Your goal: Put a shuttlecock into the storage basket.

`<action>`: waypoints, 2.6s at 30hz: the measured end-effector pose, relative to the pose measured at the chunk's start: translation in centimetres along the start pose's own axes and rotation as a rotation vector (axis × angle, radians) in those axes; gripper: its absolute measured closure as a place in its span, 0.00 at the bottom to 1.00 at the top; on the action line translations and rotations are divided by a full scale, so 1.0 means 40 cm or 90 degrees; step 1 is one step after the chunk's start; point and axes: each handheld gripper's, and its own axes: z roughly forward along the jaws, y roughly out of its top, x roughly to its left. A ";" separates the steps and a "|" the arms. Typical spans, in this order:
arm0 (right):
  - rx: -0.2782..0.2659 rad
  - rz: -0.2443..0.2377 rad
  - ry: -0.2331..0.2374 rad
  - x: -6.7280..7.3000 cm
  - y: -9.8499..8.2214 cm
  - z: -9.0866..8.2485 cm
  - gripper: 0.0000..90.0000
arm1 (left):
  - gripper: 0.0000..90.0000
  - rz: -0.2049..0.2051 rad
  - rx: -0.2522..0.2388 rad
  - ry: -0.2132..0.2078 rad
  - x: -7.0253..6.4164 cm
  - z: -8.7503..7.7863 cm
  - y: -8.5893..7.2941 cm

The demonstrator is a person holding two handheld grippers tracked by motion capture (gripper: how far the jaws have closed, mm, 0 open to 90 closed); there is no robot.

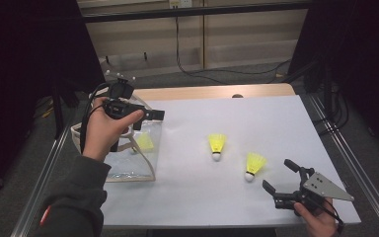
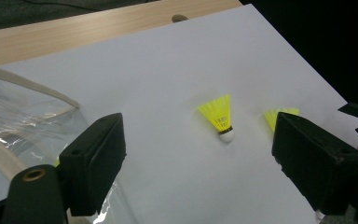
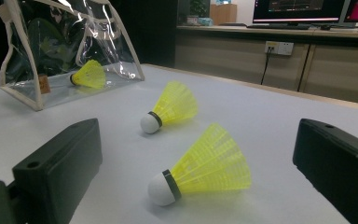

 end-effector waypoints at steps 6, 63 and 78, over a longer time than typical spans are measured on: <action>0.001 -0.001 0.002 0.000 -0.001 0.001 0.01 | 0.18 0.015 -0.003 -0.013 -0.013 0.010 -0.006; 0.000 -0.002 0.002 0.001 0.001 0.000 0.01 | 0.13 0.067 -0.004 -0.085 -0.106 0.157 -0.129; 0.000 -0.003 0.001 0.001 0.000 0.001 0.01 | 0.12 0.071 -0.001 -0.096 -0.116 0.198 -0.165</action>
